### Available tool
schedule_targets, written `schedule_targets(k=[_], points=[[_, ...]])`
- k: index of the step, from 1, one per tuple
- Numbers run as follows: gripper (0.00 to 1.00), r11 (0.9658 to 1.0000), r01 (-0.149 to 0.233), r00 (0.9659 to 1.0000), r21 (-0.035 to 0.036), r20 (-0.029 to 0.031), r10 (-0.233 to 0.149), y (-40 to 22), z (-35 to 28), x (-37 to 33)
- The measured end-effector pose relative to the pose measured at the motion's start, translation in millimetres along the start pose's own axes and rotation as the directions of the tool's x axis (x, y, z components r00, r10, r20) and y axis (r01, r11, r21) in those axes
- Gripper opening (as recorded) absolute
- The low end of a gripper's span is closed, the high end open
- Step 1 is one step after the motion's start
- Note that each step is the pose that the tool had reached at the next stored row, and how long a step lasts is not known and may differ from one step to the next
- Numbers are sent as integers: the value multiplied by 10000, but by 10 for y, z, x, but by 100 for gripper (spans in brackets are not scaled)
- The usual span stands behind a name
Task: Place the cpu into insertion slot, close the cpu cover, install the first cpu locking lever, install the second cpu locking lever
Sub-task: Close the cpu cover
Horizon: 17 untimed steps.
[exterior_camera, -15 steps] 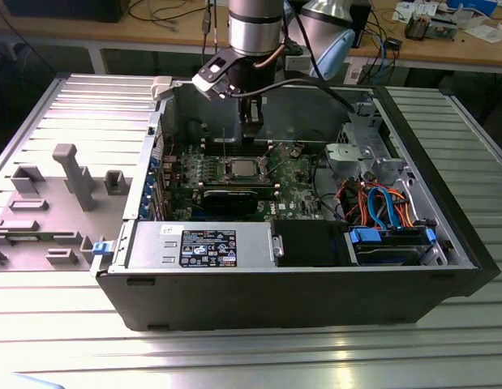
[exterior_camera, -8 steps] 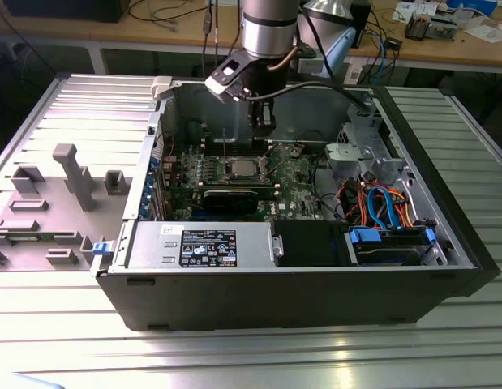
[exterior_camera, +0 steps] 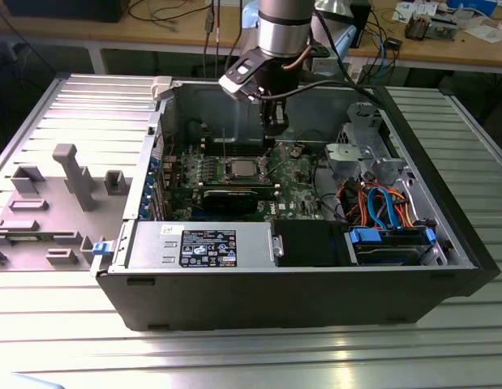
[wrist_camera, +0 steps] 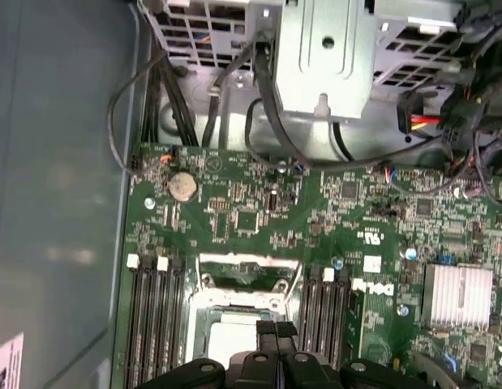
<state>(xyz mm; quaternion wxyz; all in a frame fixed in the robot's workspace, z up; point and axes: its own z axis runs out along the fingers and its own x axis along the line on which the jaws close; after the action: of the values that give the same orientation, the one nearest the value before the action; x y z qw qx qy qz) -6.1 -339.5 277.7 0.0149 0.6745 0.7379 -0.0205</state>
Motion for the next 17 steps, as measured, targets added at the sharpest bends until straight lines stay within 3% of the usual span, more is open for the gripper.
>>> schedule_targets(k=[3, 9, 12, 17], points=[[11, 10000, 5, 9999, 72, -109, -4, 183, 1, -12], [11, 9995, 18, 9999, 302, -131, -14, 435, 47, -3], [11, 9993, 21, 9999, 377, -138, -16, 532, 77, -6], [11, 9988, 28, 9999, 486, -149, -21, 606, 140, -5]])
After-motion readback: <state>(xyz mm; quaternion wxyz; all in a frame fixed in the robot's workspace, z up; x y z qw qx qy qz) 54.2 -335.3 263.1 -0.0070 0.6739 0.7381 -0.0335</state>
